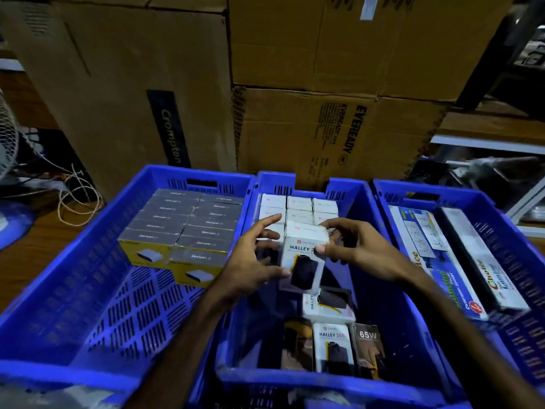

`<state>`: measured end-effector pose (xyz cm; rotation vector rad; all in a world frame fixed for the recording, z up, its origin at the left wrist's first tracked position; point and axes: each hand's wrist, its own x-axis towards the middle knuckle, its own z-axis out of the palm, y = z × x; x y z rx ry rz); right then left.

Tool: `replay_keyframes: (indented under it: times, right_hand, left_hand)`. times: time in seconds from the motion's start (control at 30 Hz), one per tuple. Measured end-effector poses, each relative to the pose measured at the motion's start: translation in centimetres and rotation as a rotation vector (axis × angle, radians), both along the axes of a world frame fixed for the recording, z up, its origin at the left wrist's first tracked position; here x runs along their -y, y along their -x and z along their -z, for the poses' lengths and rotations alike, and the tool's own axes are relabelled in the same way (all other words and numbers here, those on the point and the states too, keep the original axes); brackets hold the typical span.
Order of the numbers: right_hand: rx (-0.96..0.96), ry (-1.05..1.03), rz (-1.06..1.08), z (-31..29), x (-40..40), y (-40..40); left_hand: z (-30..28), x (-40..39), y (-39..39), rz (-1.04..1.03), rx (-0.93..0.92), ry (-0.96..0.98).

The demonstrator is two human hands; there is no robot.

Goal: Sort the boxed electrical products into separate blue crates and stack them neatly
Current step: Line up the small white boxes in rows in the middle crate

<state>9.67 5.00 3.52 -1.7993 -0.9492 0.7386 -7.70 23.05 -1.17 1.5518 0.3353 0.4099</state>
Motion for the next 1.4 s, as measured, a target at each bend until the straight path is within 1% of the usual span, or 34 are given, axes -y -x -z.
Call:
replay_keyframes:
  times: [0.1,0.23,0.33,0.43,0.53,0.73,0.83,0.9,0.93,1.0,1.07,1.2,1.3,1.4]
  right_hand:
    - [0.130,0.067,0.046,1.4,0.2,-2.3]
    - [0.282,0.160,0.110,4.6,-0.9,-5.6]
    - [0.371,0.229,0.157,6.7,-2.5,-6.4]
    - [0.397,0.315,0.150,8.9,-4.2,-6.6]
    - [0.412,0.359,0.151,10.1,-5.7,-6.3]
    - [0.424,0.264,0.311,11.7,-6.4,-4.5]
    - [0.404,0.299,0.311,13.6,-6.2,-4.9]
    - [0.386,0.324,0.293,15.9,-6.2,-6.5]
    - [0.373,0.324,0.284,15.8,-6.2,-6.5]
    - [0.381,0.374,0.238,15.8,-6.0,-6.7]
    - [0.384,0.464,0.175,14.6,-5.7,-6.4]
    - [0.370,0.643,0.005,12.6,-4.4,-6.6]
    - [0.463,0.768,-0.189,10.8,-2.6,-5.4]
    - [0.566,0.881,-0.401,10.6,-0.8,-3.5]
  left_hand:
    - [0.2,-0.4,-0.1,-0.086,0.017,-0.004]
    - [0.7,-1.1,-0.2,-0.215,0.036,-0.004]
    - [0.8,-1.3,-0.4,-0.248,0.038,0.029]
    - [1.0,-1.5,-0.5,-0.244,0.030,0.035]
    - [1.2,-1.6,-0.6,-0.236,0.021,0.044]
    - [1.2,-1.5,-0.3,-0.198,-0.011,0.038]
    - [1.0,-1.4,-0.2,-0.195,-0.032,0.029]
    - [1.0,-1.4,-0.2,-0.197,-0.042,0.009]
    - [0.9,-1.4,-0.2,-0.196,-0.046,-0.005]
    - [0.9,-1.3,-0.2,-0.195,-0.047,-0.030]
    - [0.8,-1.2,-0.1,-0.194,-0.063,-0.052]
    - [0.3,-0.8,-0.1,-0.184,-0.089,-0.097]
    - [0.4,-0.6,-0.4,-0.163,-0.087,-0.120]
    - [0.8,-0.2,-0.6,-0.131,-0.108,-0.164]
